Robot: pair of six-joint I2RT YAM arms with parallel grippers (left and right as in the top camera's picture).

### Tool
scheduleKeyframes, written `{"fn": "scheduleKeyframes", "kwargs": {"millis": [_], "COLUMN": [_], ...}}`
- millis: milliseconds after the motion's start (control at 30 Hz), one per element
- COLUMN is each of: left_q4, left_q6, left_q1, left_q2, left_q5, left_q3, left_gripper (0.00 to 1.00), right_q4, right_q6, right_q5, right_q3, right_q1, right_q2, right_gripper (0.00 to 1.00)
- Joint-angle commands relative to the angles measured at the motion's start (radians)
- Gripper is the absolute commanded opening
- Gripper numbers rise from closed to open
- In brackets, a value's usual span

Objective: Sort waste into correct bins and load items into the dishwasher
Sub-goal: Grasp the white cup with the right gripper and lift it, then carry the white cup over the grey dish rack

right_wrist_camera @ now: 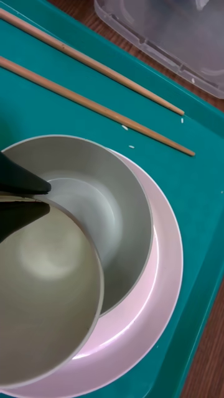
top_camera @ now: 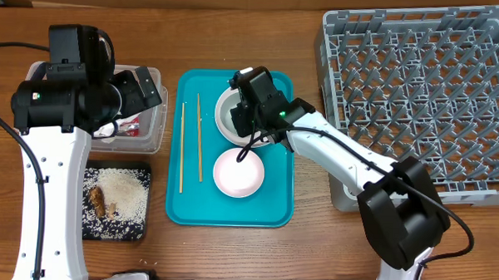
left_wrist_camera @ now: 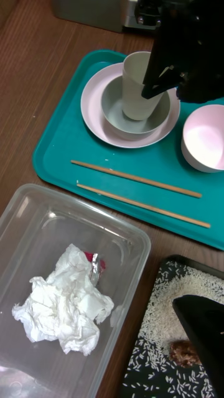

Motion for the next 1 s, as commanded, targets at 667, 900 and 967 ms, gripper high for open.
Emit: {"fn": "scheduleKeyframes", "kwargs": {"millis": [667, 900, 967], "left_q4": [0.0, 0.0, 0.0], "left_q6": [-0.006, -0.006, -0.006], "left_q1": [0.002, 0.002, 0.002], "left_q2": [-0.002, -0.002, -0.002], "left_q5": [0.0, 0.0, -0.001], "left_q3": [0.014, 0.014, 0.014], "left_gripper": [1.0, 1.0, 1.0], "right_q4": [-0.243, -0.246, -0.246], "right_q6": [-0.001, -0.003, -0.033], "right_q5": [0.015, -0.254, -0.326], "right_q3": [0.021, 0.021, 0.02], "right_q1": [-0.097, -0.286, -0.357], "right_q2": [-0.435, -0.481, -0.481], "right_gripper": [0.04, 0.04, 0.04]}}
